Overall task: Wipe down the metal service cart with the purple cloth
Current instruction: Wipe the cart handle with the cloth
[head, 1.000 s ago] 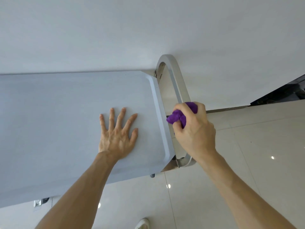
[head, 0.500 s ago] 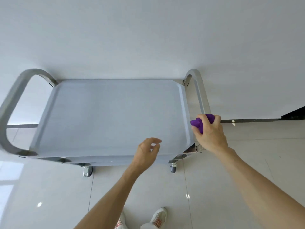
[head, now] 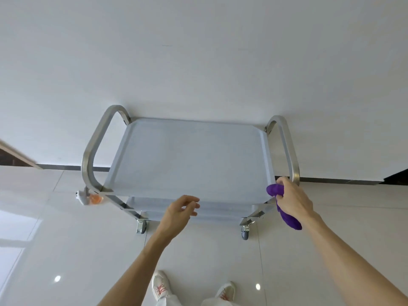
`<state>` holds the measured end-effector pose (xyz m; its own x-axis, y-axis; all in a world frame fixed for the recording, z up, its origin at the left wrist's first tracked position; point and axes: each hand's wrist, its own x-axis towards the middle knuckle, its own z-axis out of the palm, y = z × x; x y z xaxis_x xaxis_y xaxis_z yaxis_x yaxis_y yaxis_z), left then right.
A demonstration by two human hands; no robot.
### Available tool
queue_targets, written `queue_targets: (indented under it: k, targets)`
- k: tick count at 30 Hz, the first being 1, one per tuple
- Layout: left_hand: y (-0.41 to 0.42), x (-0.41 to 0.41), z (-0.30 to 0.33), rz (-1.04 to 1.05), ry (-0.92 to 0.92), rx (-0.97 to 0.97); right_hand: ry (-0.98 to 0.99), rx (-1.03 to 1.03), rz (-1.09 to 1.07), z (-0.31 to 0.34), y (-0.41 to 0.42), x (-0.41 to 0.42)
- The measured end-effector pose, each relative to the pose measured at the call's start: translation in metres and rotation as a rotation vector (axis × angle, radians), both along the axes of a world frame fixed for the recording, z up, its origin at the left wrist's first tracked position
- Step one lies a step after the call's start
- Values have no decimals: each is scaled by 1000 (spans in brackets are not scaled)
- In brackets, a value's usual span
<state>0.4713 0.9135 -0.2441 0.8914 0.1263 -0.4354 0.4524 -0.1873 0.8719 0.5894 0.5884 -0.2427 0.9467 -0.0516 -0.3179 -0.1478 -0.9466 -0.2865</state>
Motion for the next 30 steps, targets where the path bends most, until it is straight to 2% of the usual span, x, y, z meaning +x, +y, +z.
queue_targets:
  k: [5,8,12,17,22,30]
  targets:
    - [35,2,24,-85,-96,-8,22,325,47,28,82,-19]
    - [66,3,31,-141,-181,58,-2,474,142,45,141,-31]
    - [116,4,39,-115,-227,76,0,628,303,66,218,-49]
    - [167,-1,40,-183,-306,30,44,787,429,71,279,-69]
    - [200,-5,37,-144,-324,5,145,779,464,55,304,-66]
    - [238,8,36,-27,-323,111,417,559,614,15,338,-15]
